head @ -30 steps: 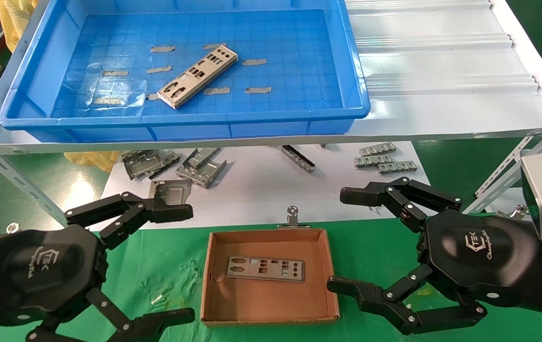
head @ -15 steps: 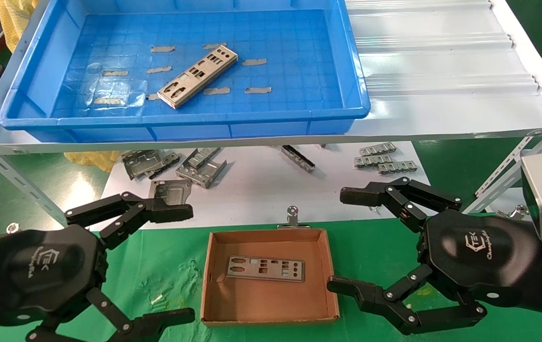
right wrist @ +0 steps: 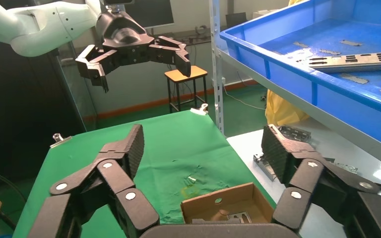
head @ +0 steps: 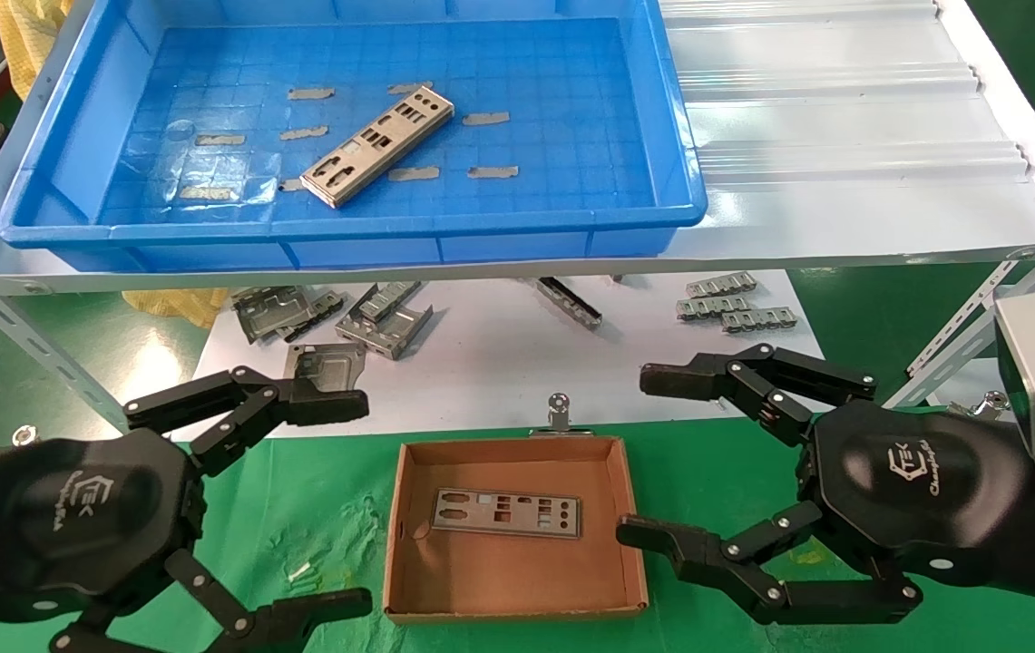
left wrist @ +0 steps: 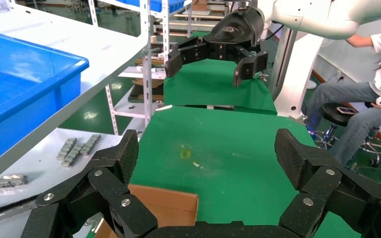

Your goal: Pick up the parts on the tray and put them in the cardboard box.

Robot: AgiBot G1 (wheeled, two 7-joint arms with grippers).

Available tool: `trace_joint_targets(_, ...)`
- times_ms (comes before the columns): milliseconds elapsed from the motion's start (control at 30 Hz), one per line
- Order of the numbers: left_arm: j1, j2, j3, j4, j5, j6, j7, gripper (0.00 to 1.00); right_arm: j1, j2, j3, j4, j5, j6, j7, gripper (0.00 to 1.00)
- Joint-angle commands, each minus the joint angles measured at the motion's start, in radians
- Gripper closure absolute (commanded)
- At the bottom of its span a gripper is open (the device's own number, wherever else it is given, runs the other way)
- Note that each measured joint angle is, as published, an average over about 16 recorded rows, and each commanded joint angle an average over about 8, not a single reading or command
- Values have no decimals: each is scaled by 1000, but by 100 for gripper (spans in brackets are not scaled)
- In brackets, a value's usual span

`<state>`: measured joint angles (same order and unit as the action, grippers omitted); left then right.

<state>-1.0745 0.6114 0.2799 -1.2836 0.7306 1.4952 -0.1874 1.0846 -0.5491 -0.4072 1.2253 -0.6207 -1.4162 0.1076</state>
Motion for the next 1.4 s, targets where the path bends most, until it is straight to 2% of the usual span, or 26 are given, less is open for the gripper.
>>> trace_joint_targets(33,0,0,0,0,0,0,0,0,0,0,0,0,0,0,0,100)
trace_joint_targets(900,-21,4,0,3,16,-10,6,0,0,0,0,0,0,0,0,100)
trace_joint_targets(1000,-75,24,9,25,57,-29,12,0,0,0,0,0,0,0,0,100)
trace_joint_targets(1133,-201,82,43,112,155,-58,23,0,0,0,0,0,0,0,0,100)
trace_joint_targets(1400,-502,247,137,457,354,-75,76,0,0,0,0,0,0,0,0,100)
